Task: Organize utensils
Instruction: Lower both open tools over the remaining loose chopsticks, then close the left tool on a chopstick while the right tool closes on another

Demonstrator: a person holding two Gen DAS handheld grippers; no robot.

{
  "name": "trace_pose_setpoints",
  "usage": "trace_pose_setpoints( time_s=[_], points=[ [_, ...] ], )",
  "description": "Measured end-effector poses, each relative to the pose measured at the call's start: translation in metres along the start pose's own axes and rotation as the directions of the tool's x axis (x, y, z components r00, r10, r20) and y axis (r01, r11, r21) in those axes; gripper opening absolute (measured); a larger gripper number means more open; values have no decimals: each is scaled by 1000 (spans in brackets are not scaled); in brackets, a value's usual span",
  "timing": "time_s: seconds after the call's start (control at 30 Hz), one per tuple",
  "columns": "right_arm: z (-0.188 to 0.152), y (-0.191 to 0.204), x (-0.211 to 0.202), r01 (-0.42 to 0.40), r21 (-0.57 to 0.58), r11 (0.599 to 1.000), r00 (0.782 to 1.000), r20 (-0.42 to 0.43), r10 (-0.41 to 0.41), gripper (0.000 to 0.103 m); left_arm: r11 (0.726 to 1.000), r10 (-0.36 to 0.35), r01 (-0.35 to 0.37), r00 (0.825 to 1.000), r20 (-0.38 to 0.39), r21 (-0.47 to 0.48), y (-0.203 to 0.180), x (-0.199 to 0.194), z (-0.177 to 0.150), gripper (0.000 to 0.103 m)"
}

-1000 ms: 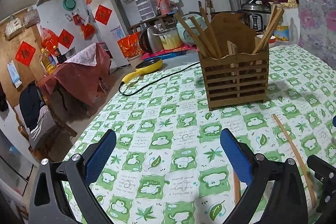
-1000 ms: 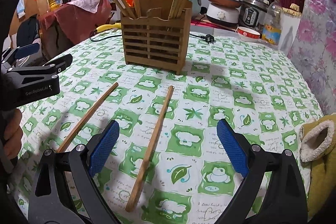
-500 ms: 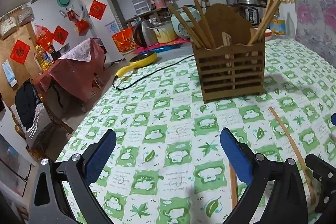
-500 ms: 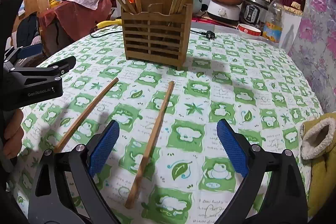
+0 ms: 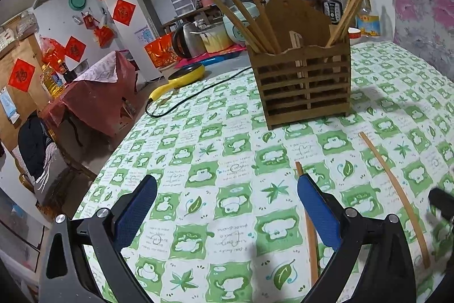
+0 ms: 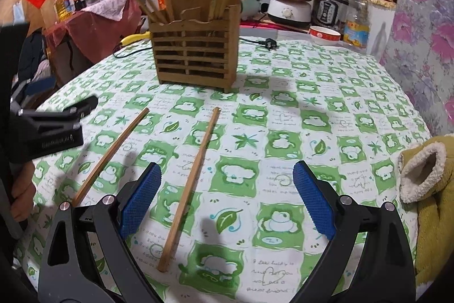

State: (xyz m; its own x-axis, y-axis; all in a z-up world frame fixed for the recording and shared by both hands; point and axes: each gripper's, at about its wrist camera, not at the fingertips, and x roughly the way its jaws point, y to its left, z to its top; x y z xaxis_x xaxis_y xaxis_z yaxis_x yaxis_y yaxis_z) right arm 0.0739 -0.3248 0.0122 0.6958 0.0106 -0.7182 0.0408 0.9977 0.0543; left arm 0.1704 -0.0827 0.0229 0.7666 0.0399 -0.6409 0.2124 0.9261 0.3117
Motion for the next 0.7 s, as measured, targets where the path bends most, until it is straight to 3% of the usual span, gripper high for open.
trace_pose_setpoints(
  time_s=[0.47, 0.7],
  points=[
    [1, -10, 4, -9, 48, 999, 1000, -18, 10, 91, 997, -68, 70, 996, -52, 34, -2, -1, -16, 97],
    [2, -13, 4, -8, 56, 998, 1000, -16, 9, 91, 989, -137, 140, 988, -65, 50, -8, -2, -16, 97]
  ],
)
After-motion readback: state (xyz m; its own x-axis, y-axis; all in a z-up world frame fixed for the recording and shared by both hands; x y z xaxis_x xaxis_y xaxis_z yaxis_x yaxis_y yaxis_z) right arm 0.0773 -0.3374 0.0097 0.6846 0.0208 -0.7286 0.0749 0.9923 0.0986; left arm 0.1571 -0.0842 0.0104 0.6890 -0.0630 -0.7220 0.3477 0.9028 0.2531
